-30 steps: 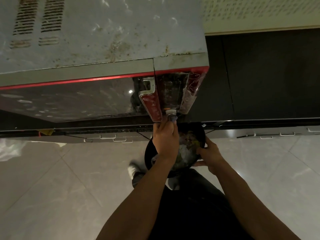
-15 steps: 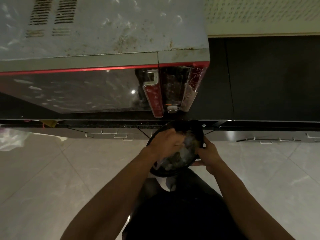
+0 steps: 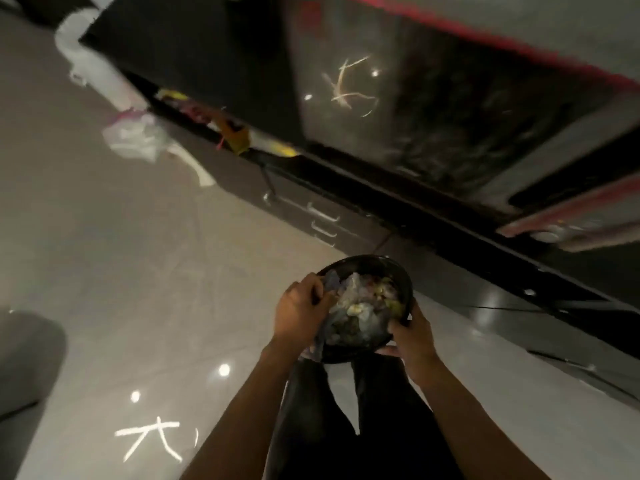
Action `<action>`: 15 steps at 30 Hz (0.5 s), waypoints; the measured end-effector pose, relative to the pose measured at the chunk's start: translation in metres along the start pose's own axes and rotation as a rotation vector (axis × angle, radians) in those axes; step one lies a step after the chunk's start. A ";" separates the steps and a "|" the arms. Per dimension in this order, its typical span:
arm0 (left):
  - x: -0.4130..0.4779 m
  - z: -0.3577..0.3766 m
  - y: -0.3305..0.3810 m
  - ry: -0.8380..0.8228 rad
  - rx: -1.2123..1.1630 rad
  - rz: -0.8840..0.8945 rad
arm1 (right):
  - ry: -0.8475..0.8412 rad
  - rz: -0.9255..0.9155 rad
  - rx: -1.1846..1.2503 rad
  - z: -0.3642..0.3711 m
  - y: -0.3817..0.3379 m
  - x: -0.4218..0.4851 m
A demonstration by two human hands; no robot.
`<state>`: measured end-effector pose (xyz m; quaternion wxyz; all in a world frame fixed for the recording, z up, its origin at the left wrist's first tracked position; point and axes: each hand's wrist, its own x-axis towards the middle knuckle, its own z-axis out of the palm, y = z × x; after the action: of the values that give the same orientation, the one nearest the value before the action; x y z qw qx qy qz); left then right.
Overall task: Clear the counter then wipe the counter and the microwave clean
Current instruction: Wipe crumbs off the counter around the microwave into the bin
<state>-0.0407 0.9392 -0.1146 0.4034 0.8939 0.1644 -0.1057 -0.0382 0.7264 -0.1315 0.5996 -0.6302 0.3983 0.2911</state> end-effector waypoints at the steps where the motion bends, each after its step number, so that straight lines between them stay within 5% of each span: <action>1: -0.005 -0.009 -0.021 0.044 -0.058 -0.061 | -0.014 0.004 -0.031 0.026 0.008 0.001; 9: 0.013 -0.049 -0.167 0.308 -0.357 -0.392 | -0.135 0.146 -0.047 0.213 0.091 0.093; 15: 0.083 -0.024 -0.297 0.405 -0.427 -0.464 | -0.192 0.190 -0.119 0.327 0.179 0.239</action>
<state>-0.0752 1.1588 -0.3300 0.5053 0.7315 0.4572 0.0216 -0.0318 1.0192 -0.4641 0.5663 -0.5934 0.3789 0.4286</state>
